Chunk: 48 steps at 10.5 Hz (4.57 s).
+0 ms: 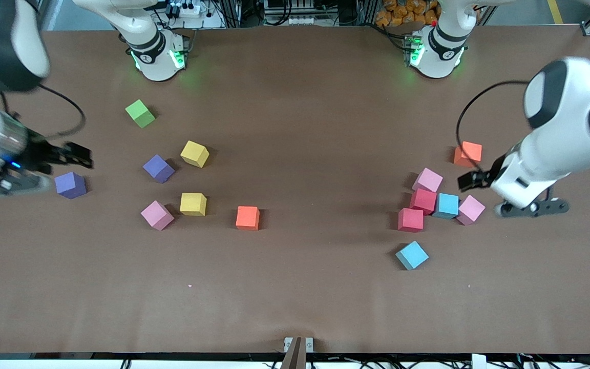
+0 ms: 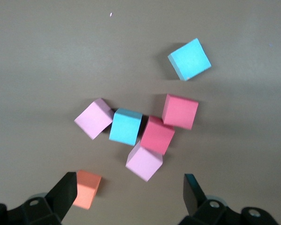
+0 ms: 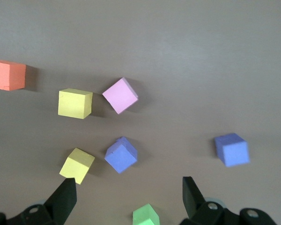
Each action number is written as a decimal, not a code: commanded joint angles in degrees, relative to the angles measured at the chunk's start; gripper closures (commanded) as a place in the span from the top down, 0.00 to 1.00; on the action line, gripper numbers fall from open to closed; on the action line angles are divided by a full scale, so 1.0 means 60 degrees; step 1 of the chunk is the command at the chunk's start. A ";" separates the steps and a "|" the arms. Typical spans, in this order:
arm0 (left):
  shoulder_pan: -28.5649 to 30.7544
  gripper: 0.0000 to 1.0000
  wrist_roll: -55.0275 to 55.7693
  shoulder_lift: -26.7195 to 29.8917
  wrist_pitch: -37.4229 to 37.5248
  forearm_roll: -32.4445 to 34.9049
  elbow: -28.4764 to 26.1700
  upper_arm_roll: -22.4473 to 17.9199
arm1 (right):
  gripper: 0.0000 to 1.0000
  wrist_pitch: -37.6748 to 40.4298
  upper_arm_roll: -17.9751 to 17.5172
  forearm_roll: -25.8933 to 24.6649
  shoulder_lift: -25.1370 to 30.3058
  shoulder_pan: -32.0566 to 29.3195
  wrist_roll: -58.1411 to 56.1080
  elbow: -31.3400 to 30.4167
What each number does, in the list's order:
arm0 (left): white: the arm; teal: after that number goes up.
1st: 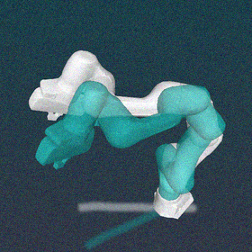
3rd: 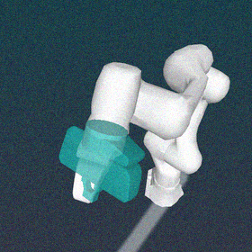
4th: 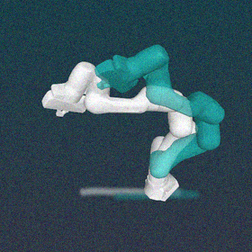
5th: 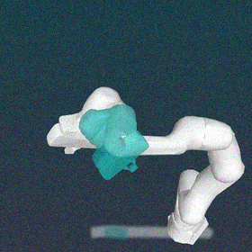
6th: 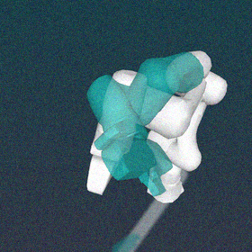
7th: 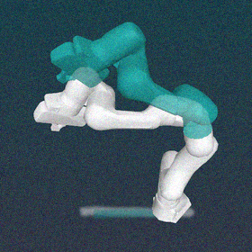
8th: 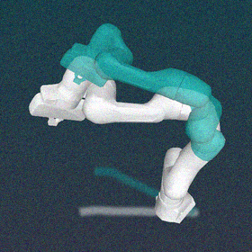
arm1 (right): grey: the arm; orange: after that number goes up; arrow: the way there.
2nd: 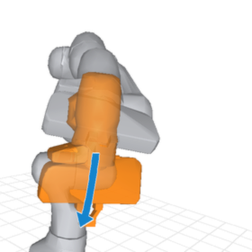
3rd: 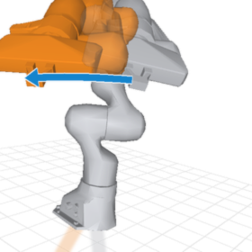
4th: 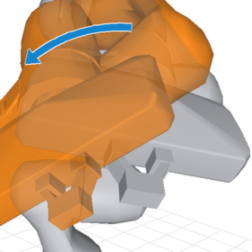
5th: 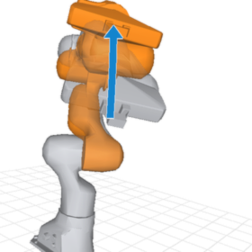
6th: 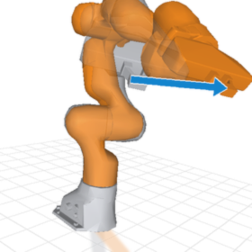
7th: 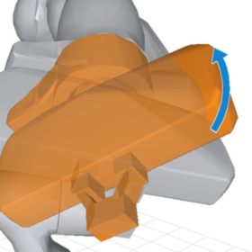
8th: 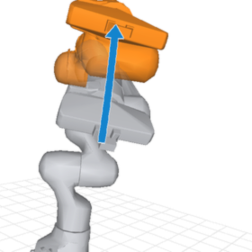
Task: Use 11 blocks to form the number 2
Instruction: 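Reach the cyan cube with the left gripper while the right gripper reaches yellow, then grasp and lift the cyan cube and the yellow cube with both grippers, then carry both cubes to the table centre and set them side by side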
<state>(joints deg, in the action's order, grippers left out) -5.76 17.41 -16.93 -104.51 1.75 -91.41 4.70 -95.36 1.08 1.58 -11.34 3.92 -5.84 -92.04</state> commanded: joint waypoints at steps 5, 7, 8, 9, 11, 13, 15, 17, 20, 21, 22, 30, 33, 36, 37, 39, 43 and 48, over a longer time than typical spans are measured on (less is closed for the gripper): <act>-0.1599 1.00 0.3833 -0.2258 -0.2573 -0.1301 0.0499 -0.1558 | 1.00 -0.1169 0.0010 0.0821 -0.2487 0.1160 0.1492 0.0136; -0.2419 1.00 0.5236 -0.2903 -0.3059 -0.1346 0.0790 -0.2275 | 1.00 -0.1377 0.0010 0.0820 -0.2752 0.1688 0.2696 0.0106; -0.2554 1.00 0.5620 -0.3182 -0.3220 -0.1389 0.1126 -0.2437 | 1.00 -0.1581 0.0010 0.0820 -0.2942 0.1807 0.2919 0.0062; -0.2555 1.00 0.5653 -0.3460 -0.3265 -0.1607 0.1419 -0.2453 | 1.00 -0.1960 0.0010 0.0835 -0.3132 0.1837 0.3211 -0.0141; -0.2570 1.00 0.5566 -0.3783 -0.3702 -0.1639 0.1597 -0.2454 | 1.00 -0.3000 0.0025 0.0762 -0.3251 0.2303 0.3884 -0.0770; -0.2570 1.00 0.4764 -0.4251 -0.3822 -0.1653 0.1932 -0.2483 | 1.00 -0.3267 0.0025 0.0587 -0.3382 0.2467 0.4063 -0.0832; -0.2584 1.00 0.4760 -0.4735 -0.3837 -0.1668 0.2401 -0.2512 | 1.00 -0.3894 0.0040 0.0469 -0.3603 0.2467 0.4049 -0.1210; -0.2584 1.00 0.4745 -0.5160 -0.3953 -0.1668 0.2652 -0.2512 | 1.00 -0.3883 0.0039 0.0031 -0.3588 0.2365 0.3991 -0.1242; -0.2599 1.00 0.4774 -0.5381 -0.4129 -0.1945 0.2726 -0.2498 | 1.00 -0.4043 0.0025 0.0058 -0.3748 0.2277 0.3976 -0.1256; -0.2599 1.00 0.4774 -0.5425 -0.4231 -0.1961 0.2711 -0.2512 | 1.00 -0.4189 0.0025 0.0058 -0.3836 0.2291 0.3990 -0.1271; -0.2599 1.00 0.4774 -0.5542 -0.4276 -0.1961 0.2711 -0.2512 | 1.00 -0.4364 0.0025 0.0073 -0.3895 0.2277 0.3990 -0.1358; -0.2789 0.23 0.4483 -0.5909 -0.4291 -0.2239 0.2667 -0.2498 | 1.00 -0.5157 0.0010 0.0175 -0.3998 0.2379 0.4093 -0.1696; -0.3533 0.02 0.4204 -0.5662 -0.4058 -0.2225 0.2682 -0.2410 | 1.00 -0.5302 0.0010 0.0190 -0.3998 0.2408 0.4093 -0.1696; -0.5099 0.04 0.4348 -0.4888 -0.3576 -0.2209 0.2333 -0.2192 | 1.00 -0.5333 0.0010 0.0190 -0.4042 0.2350 0.4078 -0.1696; -0.5249 0.04 0.4625 -0.4420 -0.2978 -0.2210 0.1924 -0.1798 | 1.00 -0.5376 0.0010 0.0190 -0.4042 0.2379 0.4092 -0.1696; -0.5468 0.06 0.5924 -0.3511 -0.2826 -0.2065 0.0740 -0.0803 | 1.00 -0.5508 0.0010 0.0190 -0.4028 0.2409 0.4093 -0.1827; -0.5953 0.07 0.7110 -0.2160 -0.3685 -0.1961 -0.2001 0.0734 | 1.00 -0.5933 0.0025 0.0175 -0.3604 0.2409 0.4078 -0.2325; -0.6173 0.09 0.8887 -0.2203 -0.5357 -0.0092 -0.3556 0.2246 | 1.00 -0.5933 0.0025 0.0175 -0.3515 0.2394 0.4078 -0.2399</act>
<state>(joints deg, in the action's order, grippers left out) -42.64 67.72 -32.14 -133.67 -2.79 -108.73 16.87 -130.17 1.45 2.87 -34.31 18.48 17.72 -104.18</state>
